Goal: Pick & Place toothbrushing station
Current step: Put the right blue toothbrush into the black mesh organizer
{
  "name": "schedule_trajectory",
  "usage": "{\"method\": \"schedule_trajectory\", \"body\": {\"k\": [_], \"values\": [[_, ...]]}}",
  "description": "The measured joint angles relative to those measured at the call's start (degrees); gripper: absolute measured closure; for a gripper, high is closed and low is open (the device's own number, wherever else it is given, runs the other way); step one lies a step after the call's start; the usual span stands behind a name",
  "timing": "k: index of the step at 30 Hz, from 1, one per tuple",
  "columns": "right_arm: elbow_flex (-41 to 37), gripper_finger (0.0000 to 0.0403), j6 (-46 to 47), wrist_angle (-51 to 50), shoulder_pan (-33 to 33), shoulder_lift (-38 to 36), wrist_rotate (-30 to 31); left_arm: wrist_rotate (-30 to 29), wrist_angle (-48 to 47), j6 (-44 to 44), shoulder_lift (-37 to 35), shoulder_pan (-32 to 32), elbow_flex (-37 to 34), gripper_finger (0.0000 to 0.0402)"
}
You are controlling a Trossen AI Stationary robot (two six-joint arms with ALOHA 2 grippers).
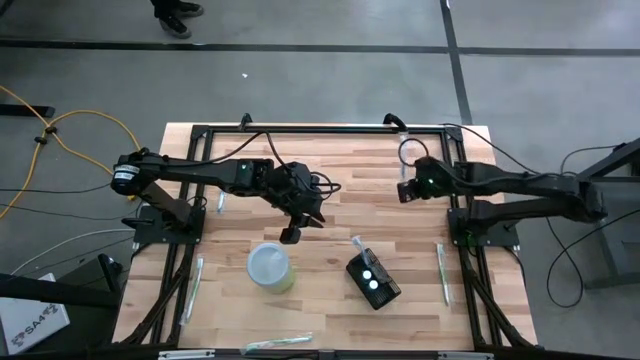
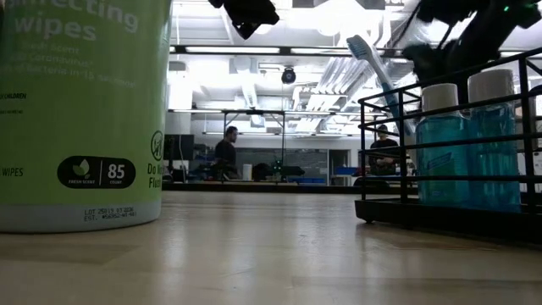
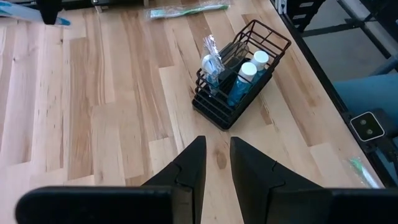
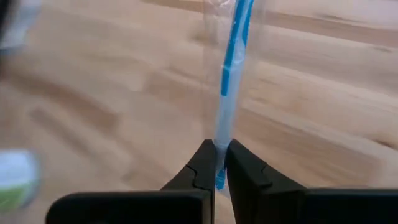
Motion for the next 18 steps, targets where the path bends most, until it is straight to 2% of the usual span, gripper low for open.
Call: {"method": "schedule_trajectory", "body": {"k": [9, 18], "values": [[0.04, 0.0390, -7.15, 10.72, 15.90, -1.17, 2.30, 0.00, 0.00, -2.14, 0.00, 0.00, 0.00, 0.0333], [0.07, 0.0390, -13.49, 16.28, 29.88, -1.14, 9.44, 0.04, 2.09, -3.61, 0.00, 0.00, -0.02, 0.0333]]}}
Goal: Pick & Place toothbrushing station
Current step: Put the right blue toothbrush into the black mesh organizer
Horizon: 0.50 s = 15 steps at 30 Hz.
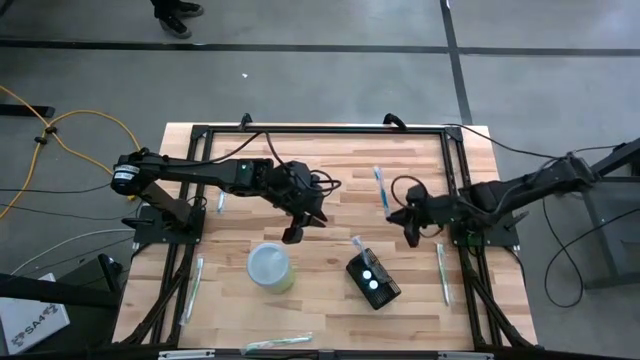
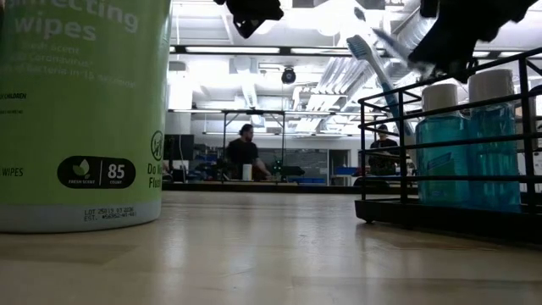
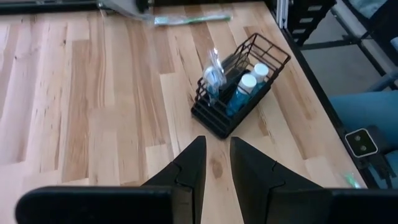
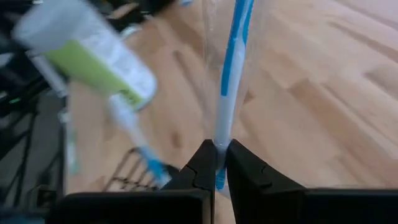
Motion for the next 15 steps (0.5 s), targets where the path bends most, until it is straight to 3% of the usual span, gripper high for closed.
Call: {"method": "schedule_trajectory", "body": {"k": [4, 15], "values": [[0.02, 0.0390, -1.41, 3.35, 5.82, 0.80, -0.27, 0.00, 1.37, 1.23, 0.00, 0.00, 0.00, 0.0333], [0.09, 0.0390, 1.09, 16.79, 19.73, 6.00, -3.16, -0.02, 3.65, 16.47, 0.00, -2.50, 0.00, 0.0333]]}}
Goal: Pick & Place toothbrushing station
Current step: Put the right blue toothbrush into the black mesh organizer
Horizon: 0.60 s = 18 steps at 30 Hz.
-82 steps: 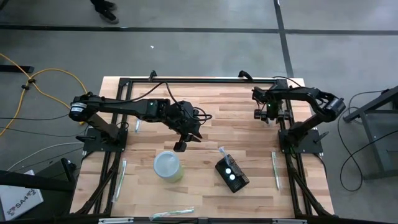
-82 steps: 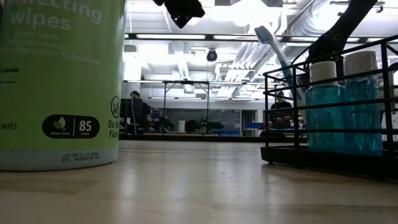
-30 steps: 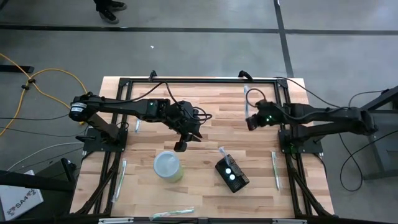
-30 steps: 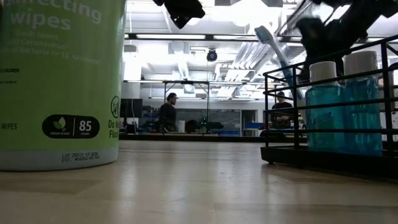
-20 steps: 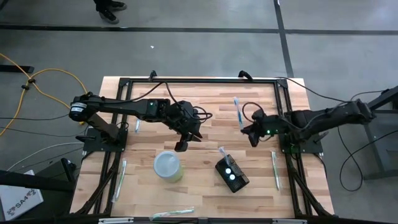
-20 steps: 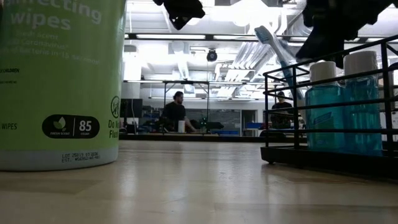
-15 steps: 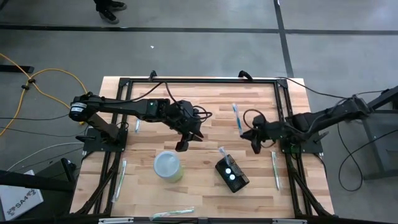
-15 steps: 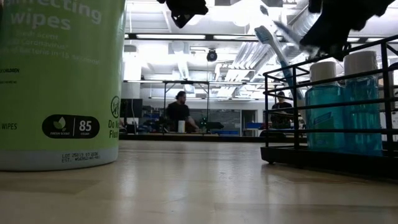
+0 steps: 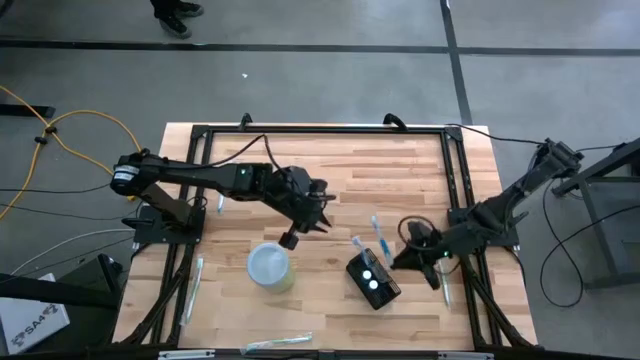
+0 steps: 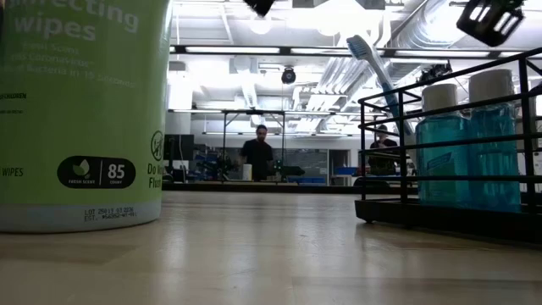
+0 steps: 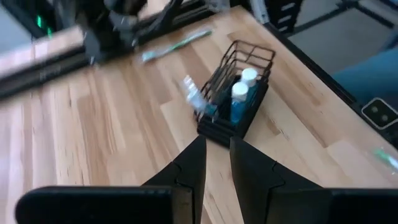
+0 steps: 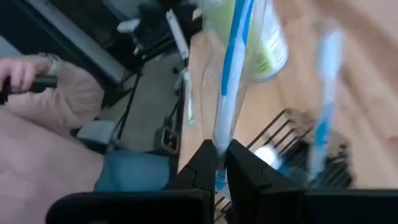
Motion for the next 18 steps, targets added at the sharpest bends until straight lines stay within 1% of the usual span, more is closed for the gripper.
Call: {"method": "schedule_trajectory", "body": {"k": [4, 9, 15, 18], "values": [[0.00, 0.0390, 2.28, 5.69, 2.57, 4.71, -1.28, 0.06, 2.72, 6.44, 0.00, -3.06, 0.00, 0.0333], [-0.02, 0.0390, 4.45, 13.57, 4.48, 11.39, -3.73, 0.07, 6.13, 12.07, 0.00, -7.08, 0.00, 0.0333], [-0.02, 0.0390, 5.47, 26.42, 4.50, 19.94, -9.29, 0.08, 6.38, 19.37, 0.00, -10.79, 0.00, 0.0333], [-0.02, 0.0390, 5.47, 32.45, 4.50, 23.77, -12.07, 0.02, 6.99, 21.50, 0.00, -11.73, 0.00, 0.0333]]}}
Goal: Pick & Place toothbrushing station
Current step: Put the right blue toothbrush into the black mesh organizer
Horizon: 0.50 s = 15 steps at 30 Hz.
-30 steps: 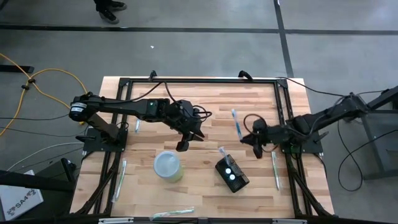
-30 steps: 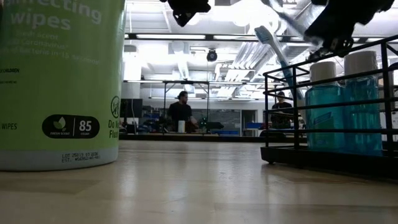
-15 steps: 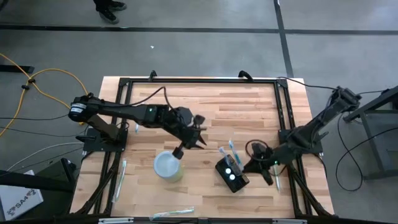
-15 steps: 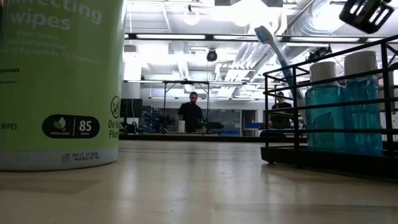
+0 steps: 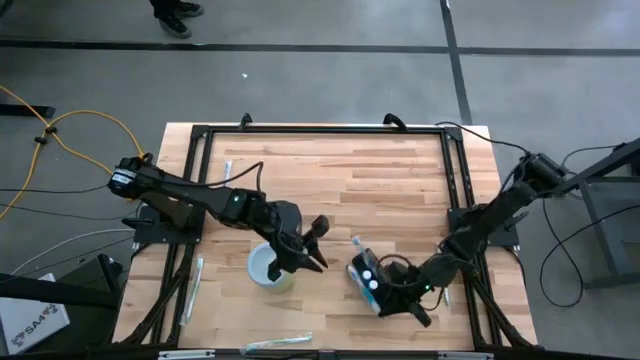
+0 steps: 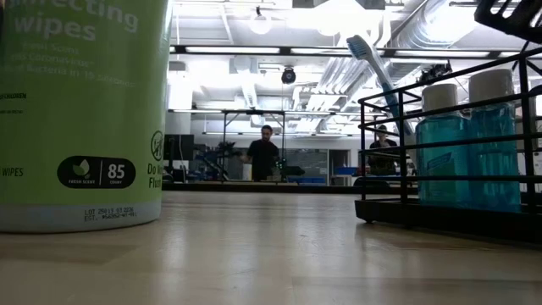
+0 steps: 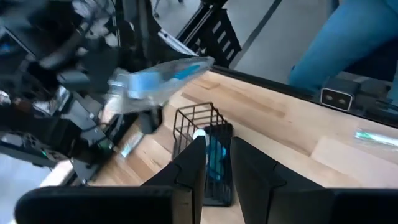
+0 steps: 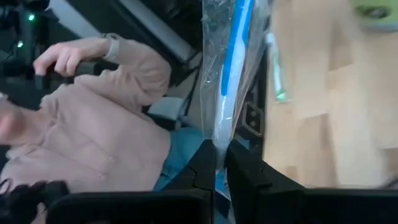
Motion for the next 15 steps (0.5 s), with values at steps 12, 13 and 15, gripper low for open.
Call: {"method": "schedule_trajectory", "body": {"k": [12, 13, 15], "values": [[-0.02, 0.0390, -0.89, 10.21, 0.27, 5.71, -4.35, 0.29, 5.21, 4.73, 0.62, -0.20, 0.00, 0.0333], [-0.02, 0.0390, -1.29, 10.59, 0.25, 5.71, -4.49, 0.59, 5.56, 4.71, 0.83, -0.20, 0.00, 0.0333], [-0.02, 0.0390, -1.81, 10.87, 0.25, 5.71, -4.78, 2.41, 7.10, 4.91, 1.91, -0.19, -0.04, 0.0333]]}}
